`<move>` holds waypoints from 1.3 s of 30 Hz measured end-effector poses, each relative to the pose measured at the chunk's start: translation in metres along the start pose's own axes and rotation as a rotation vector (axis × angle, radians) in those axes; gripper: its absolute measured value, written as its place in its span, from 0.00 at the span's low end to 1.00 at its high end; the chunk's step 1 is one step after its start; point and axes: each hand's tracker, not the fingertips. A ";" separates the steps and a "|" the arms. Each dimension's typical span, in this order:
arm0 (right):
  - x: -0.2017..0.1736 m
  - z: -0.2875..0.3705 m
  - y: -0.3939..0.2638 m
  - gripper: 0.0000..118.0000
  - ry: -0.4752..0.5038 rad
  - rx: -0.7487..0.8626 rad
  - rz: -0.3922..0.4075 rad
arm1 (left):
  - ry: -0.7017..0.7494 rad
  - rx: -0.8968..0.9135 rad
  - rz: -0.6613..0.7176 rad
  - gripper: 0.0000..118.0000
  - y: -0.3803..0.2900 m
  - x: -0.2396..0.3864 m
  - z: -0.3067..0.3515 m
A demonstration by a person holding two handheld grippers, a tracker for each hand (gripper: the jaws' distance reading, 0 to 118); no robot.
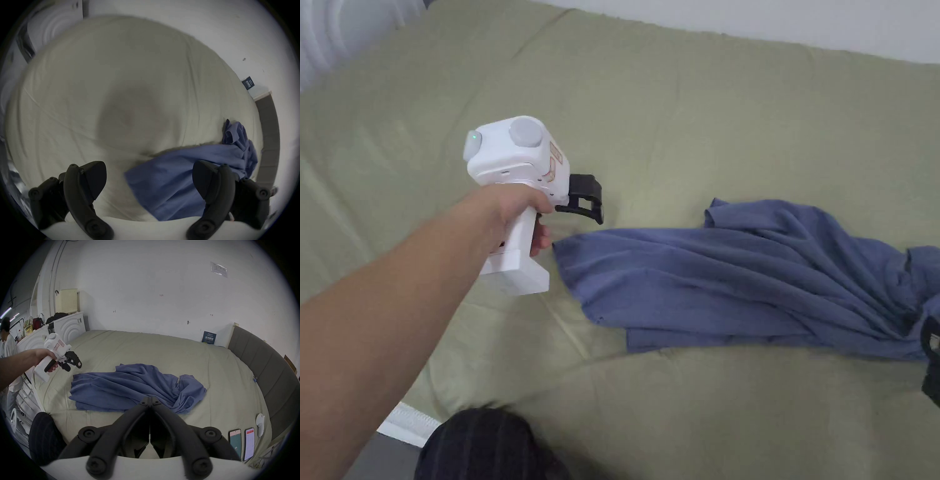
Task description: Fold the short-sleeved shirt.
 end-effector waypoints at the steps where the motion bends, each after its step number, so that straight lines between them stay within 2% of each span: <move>1: 0.002 -0.001 -0.001 0.00 -0.003 -0.008 0.001 | -0.020 -0.034 0.021 0.93 -0.001 0.001 -0.007; 3: 0.005 -0.003 -0.003 0.00 -0.006 -0.015 -0.003 | 0.013 -0.043 0.003 0.93 -0.005 0.007 -0.018; 6: 0.009 -0.003 -0.005 0.00 0.015 -0.024 -0.019 | 0.139 0.002 -0.050 0.93 -0.012 0.009 -0.032; 8: 0.007 -0.001 -0.004 0.00 0.003 -0.018 0.000 | 0.121 -0.005 -0.048 0.92 -0.013 0.011 -0.035; 9: 0.007 0.000 -0.004 0.00 -0.002 -0.014 0.007 | 0.151 0.002 -0.077 0.88 -0.014 0.016 -0.033; 11: 0.009 0.003 -0.003 0.00 0.001 -0.009 0.002 | 0.228 -0.005 -0.114 0.73 -0.019 0.025 -0.030; 13: 0.012 0.004 -0.002 0.00 0.022 0.004 -0.027 | 0.288 -0.011 -0.209 0.58 -0.026 0.033 -0.030; 14: 0.013 0.004 -0.002 0.00 0.026 0.009 -0.034 | 0.257 -0.015 -0.221 0.46 -0.027 0.034 -0.029; 15: 0.012 0.005 -0.003 0.00 0.023 0.012 -0.033 | 0.254 -0.002 -0.207 0.22 -0.028 0.033 -0.026; 16: 0.011 0.006 -0.004 0.00 0.022 0.015 -0.030 | 0.232 0.016 -0.192 0.10 -0.029 0.031 -0.025; 18: 0.010 0.009 -0.006 0.00 0.030 0.017 -0.025 | 0.157 0.036 -0.141 0.10 -0.030 0.024 -0.025; 20: 0.010 0.010 -0.008 0.00 0.034 0.016 -0.024 | 0.161 0.013 -0.142 0.10 -0.032 0.021 -0.031; 22: 0.012 0.008 -0.009 0.00 0.038 0.011 -0.021 | 0.176 0.041 -0.236 0.10 -0.031 0.026 -0.027; 23: 0.013 0.007 -0.009 0.00 0.040 0.008 -0.016 | 0.162 0.048 -0.210 0.09 -0.030 0.027 -0.026; 27: 0.020 -0.012 0.005 0.00 0.046 -0.003 0.031 | 0.029 0.214 -0.214 0.07 -0.053 0.034 -0.001; 28: 0.023 -0.022 0.012 0.00 0.056 -0.006 0.055 | -0.019 0.240 -0.221 0.07 -0.082 0.013 0.027; 31: 0.030 -0.076 0.042 0.00 0.159 -0.111 0.100 | -0.105 0.317 -0.238 0.07 -0.112 0.012 0.046; 34: 0.032 -0.154 0.076 0.00 0.239 -0.206 0.085 | -0.125 0.361 -0.262 0.07 -0.134 0.019 0.046; 36: 0.028 -0.209 0.095 0.00 0.222 -0.235 0.091 | -0.157 0.385 -0.242 0.07 -0.137 0.006 0.044; 37: 0.027 -0.236 0.103 0.01 0.243 -0.271 0.113 | -0.185 0.392 -0.226 0.07 -0.138 0.004 0.043; 38: 0.025 -0.261 0.109 0.06 0.241 -0.304 0.132 | -0.192 0.394 -0.223 0.07 -0.140 0.002 0.042; 39: 0.024 -0.289 0.114 0.41 0.221 -0.321 0.155 | -0.199 0.397 -0.222 0.07 -0.140 0.001 0.041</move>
